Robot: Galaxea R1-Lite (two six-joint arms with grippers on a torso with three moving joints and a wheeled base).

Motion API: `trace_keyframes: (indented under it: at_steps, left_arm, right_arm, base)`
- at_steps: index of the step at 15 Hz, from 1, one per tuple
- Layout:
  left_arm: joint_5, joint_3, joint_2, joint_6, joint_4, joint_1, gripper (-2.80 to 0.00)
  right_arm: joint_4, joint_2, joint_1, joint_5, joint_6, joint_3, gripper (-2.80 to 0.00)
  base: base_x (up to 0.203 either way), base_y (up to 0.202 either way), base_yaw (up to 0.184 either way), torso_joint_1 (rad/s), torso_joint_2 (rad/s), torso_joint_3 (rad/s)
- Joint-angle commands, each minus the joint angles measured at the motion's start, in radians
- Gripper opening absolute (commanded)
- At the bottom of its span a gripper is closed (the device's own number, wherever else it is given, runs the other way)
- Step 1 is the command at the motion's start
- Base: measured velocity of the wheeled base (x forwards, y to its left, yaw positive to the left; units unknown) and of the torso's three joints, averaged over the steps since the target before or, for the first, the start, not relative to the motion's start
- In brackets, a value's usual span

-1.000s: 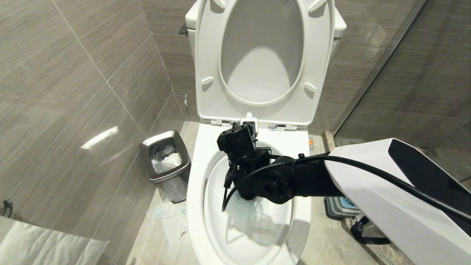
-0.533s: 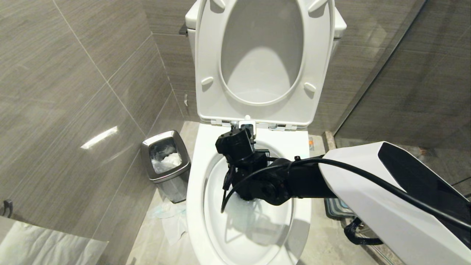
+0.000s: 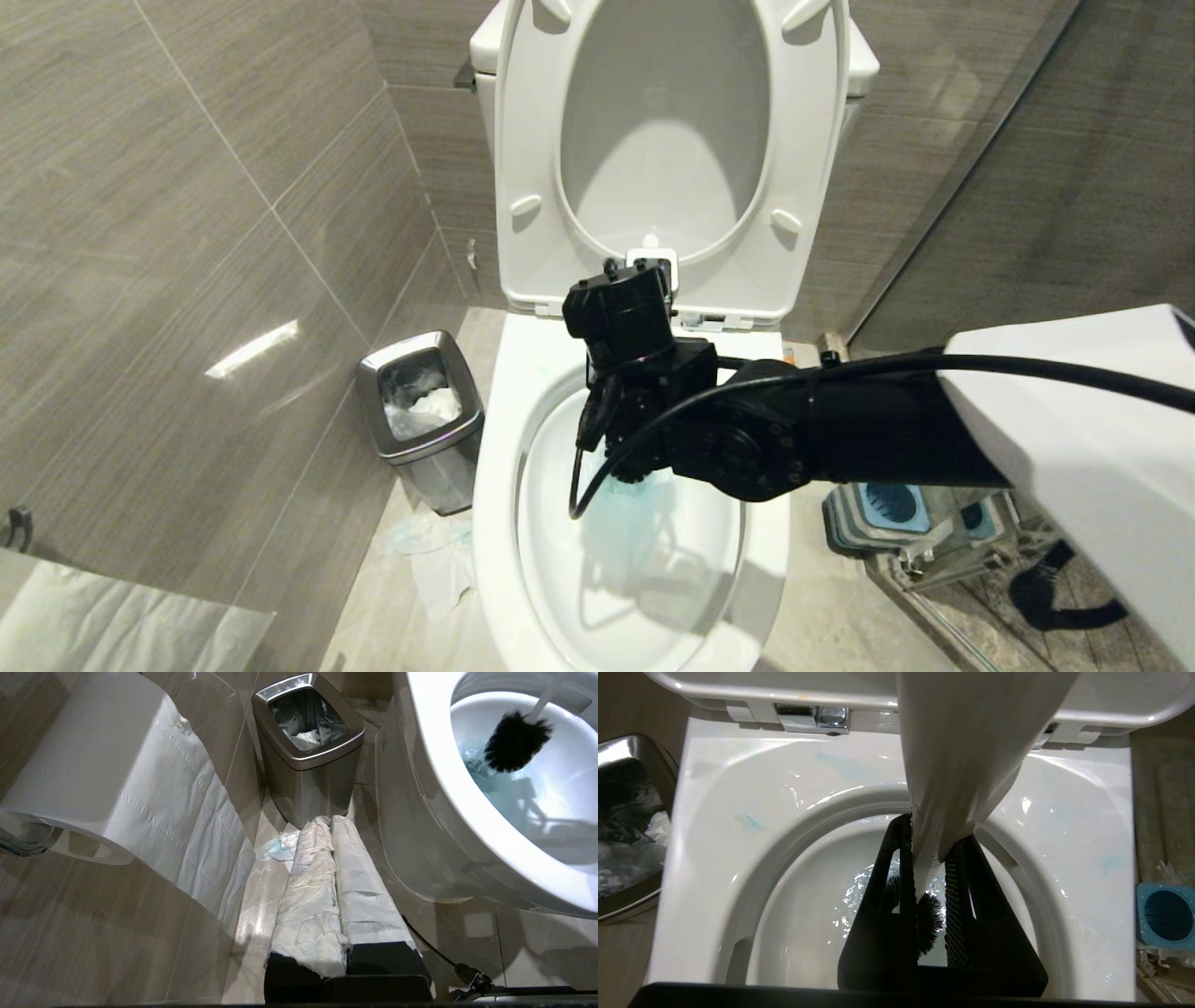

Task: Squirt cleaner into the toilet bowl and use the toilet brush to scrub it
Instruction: Scrub the toilet bowl

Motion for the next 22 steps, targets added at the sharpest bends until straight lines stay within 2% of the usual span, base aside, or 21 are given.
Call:
trace_keyframes:
  at_steps: [1,4,9,16,22]
  left_arm:
    - [0.0,0.0,0.0,0.0,-0.001,0.0,-2.8]
    - [0.0,-0.001,0.0,0.0,-0.001,0.0,-2.8]
    - [0.0,0.0,0.0,0.0,0.0,0.0,-2.8]
    - [0.0,0.0,0.0,0.0,-0.001,0.0,-2.8]
    - [0.0,0.0,0.0,0.0,-0.001,0.0,-2.8]
  right_arm:
    - [-0.001,-0.131,0.031,-0.013,0.003,0.084,-2.8]
    - [0.0,-0.212,0.082,-0.031,0.005,0.154,-2.8]
    - [0.008,-0.236,0.092,-0.029,0.005,0.202,-2.8]
    - [0.007,-0.129,0.089,-0.02,0.005,0.153,-2.8]
    - [0.022,-0.004,0.085,0.004,-0.004,-0.004,-2.8]
  base:
    - [0.0,0.0,0.0,0.0,0.0,0.0]
    - [0.0,0.0,0.0,0.0,0.0,0.0]
    - [0.0,0.0,0.0,0.0,0.0,0.0]
    - [0.0,0.0,0.0,0.0,0.0,0.0]
    - [0.0,0.0,0.0,0.0,0.0,0.0]
